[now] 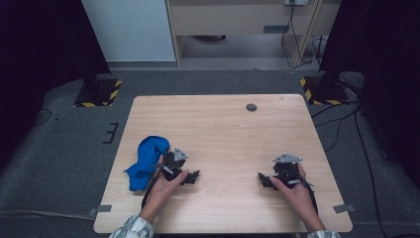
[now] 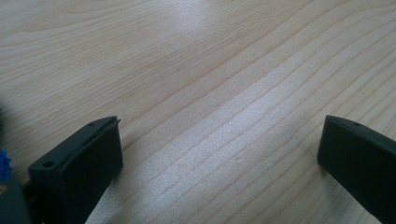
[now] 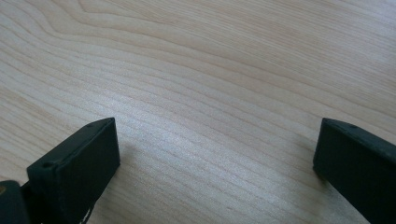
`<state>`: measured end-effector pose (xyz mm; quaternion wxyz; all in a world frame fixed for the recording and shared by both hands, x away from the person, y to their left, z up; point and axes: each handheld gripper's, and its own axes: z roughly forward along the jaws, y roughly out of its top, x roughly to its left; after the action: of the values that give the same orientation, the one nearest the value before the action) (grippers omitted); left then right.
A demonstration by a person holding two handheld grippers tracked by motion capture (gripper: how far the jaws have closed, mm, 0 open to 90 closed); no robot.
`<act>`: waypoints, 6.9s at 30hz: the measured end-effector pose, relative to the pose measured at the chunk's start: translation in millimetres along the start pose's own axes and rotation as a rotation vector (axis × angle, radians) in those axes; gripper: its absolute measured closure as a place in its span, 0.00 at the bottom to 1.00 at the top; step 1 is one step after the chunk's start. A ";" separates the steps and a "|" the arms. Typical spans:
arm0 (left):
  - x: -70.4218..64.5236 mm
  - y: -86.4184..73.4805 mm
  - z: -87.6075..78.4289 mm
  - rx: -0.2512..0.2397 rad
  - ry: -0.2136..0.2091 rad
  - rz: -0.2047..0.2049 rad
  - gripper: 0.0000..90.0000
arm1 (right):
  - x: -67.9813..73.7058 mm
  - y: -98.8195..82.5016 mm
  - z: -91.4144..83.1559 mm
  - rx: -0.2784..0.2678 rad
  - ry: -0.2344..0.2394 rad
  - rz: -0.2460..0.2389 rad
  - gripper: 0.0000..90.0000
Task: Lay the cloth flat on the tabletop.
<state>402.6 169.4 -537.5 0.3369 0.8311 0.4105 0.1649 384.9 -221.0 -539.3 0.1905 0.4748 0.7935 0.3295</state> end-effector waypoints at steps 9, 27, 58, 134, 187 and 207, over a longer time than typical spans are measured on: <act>-2.1 1.3 -1.9 -0.004 -0.006 0.007 0.06 | -0.2 0.0 -0.1 0.000 0.001 -0.002 0.01; 33.3 13.5 -78.3 -0.148 0.028 -0.071 0.07 | -0.6 -0.2 -0.3 0.000 0.005 -0.004 0.01; 95.4 -29.2 -79.4 -0.014 0.176 -0.136 0.07 | -0.7 -0.3 -0.4 0.001 0.007 -0.006 0.01; -78.6 73.8 24.3 -0.071 -0.079 0.156 0.72 | -2.8 0.0 -1.3 -0.019 -0.020 0.011 0.09; -53.9 11.8 -45.6 -0.164 -0.042 0.067 0.24 | 51.3 42.0 6.5 -0.125 0.192 -0.166 0.98; -73.8 13.9 -28.9 -0.155 -0.057 0.173 0.66 | 49.1 40.5 2.3 -0.128 0.207 -0.165 0.99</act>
<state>349.6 117.0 -506.9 0.3963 0.8393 0.3133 0.2010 388.3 -163.6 -512.0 0.1640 0.3584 0.8225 0.4101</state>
